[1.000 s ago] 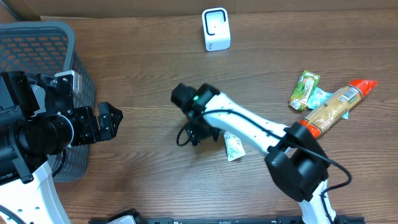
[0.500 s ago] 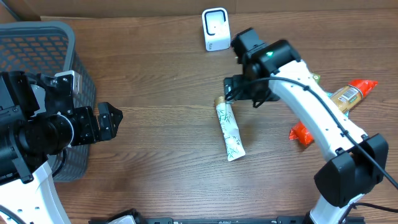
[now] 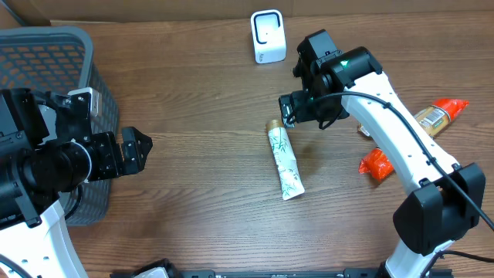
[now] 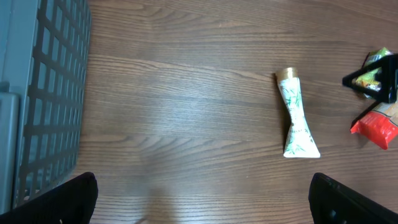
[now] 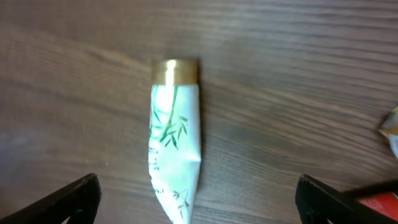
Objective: Scan the item barcode
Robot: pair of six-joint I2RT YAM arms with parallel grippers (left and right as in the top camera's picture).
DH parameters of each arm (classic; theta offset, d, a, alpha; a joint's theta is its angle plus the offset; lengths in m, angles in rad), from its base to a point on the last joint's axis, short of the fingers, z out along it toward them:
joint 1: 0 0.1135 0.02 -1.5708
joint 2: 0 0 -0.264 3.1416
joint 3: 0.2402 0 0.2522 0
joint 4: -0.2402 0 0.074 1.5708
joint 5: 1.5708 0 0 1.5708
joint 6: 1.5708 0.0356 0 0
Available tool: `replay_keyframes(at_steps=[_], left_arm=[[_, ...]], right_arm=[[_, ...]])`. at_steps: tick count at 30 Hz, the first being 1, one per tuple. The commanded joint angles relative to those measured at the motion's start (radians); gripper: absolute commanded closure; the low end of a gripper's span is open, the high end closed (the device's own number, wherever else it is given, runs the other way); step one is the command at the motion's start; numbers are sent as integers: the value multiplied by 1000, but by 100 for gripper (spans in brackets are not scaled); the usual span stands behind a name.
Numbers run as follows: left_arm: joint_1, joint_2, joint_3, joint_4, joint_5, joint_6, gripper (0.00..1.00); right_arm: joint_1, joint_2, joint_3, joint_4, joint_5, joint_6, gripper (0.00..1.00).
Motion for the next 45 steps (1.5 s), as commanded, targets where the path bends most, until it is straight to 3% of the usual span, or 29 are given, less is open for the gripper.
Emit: replay_keyframes(at_steps=[1, 5, 18, 28, 43, 45], left_arm=[[4, 4, 0, 1, 0, 8, 0], [4, 4, 0, 1, 0, 8, 0], [4, 4, 0, 1, 0, 8, 0], [4, 4, 0, 1, 0, 8, 1], [4, 4, 0, 1, 0, 8, 0], [4, 4, 0, 1, 0, 8, 0]], right_arm=[[-46, 22, -66, 4, -160, -126, 0], [-69, 56, -143, 5, -283, -202, 0], [-50, 63, -449, 225, -360, -194, 0], [-17, 63, -488, 278, -411, -193, 0], [-9, 63, -488, 354, -398, -82, 0], [-8, 64, -489, 361, -365, -58, 10]])
